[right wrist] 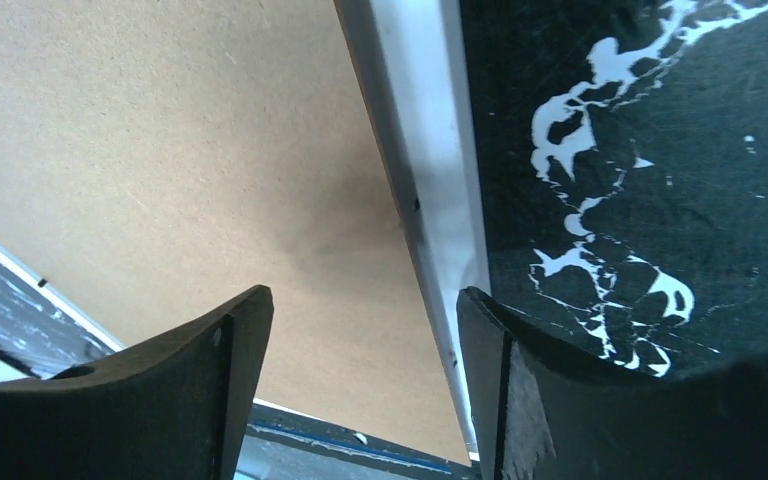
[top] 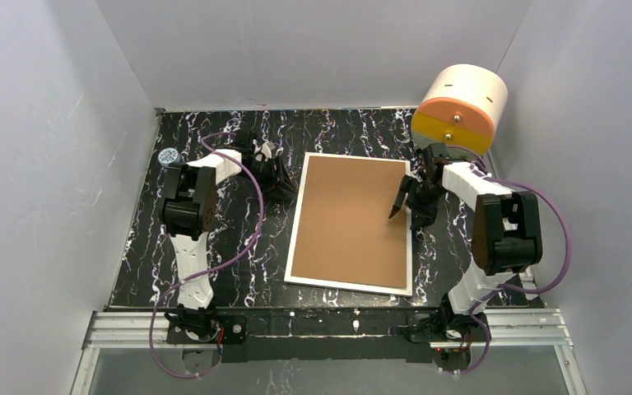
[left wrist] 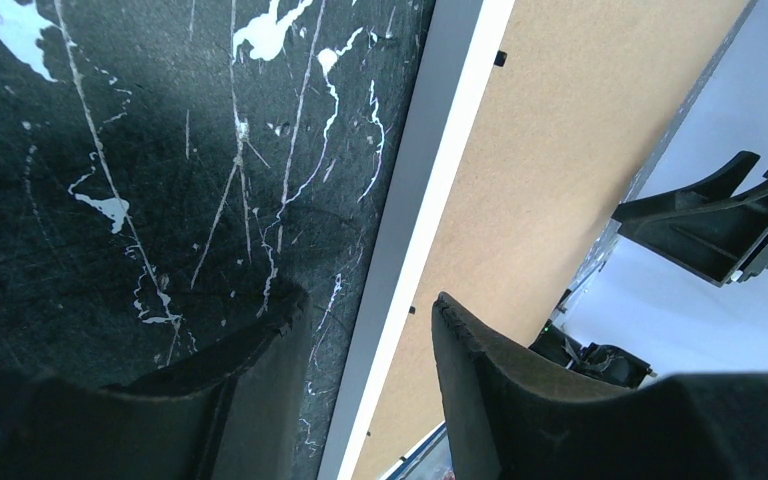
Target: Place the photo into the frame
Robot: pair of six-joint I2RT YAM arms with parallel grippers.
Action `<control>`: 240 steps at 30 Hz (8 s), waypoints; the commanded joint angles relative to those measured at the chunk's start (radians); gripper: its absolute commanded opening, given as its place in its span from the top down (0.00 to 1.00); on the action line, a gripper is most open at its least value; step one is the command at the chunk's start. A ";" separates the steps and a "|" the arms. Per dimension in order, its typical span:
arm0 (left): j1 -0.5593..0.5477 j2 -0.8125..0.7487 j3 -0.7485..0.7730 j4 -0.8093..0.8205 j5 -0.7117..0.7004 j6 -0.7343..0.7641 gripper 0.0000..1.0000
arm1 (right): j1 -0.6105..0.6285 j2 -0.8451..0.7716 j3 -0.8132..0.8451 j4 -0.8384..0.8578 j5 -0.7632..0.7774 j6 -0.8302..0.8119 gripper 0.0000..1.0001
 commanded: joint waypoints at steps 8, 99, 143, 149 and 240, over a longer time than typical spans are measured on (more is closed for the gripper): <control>-0.009 0.017 0.010 -0.047 -0.054 0.038 0.53 | 0.001 -0.058 0.014 0.005 0.011 -0.007 0.33; -0.087 -0.299 -0.281 -0.055 -0.193 0.054 0.25 | 0.035 -0.289 -0.324 0.104 0.164 0.182 0.11; -0.022 -0.600 -0.235 -0.303 -0.664 -0.140 0.02 | 0.121 0.261 0.500 0.277 0.183 -0.140 0.02; -0.021 -0.662 -0.401 -0.248 -0.496 -0.191 0.02 | 0.120 0.499 0.762 0.218 0.210 -0.234 0.03; 0.243 -0.311 -0.203 -0.188 -0.456 -0.036 0.03 | 0.165 -0.170 -0.097 0.147 0.097 0.148 0.06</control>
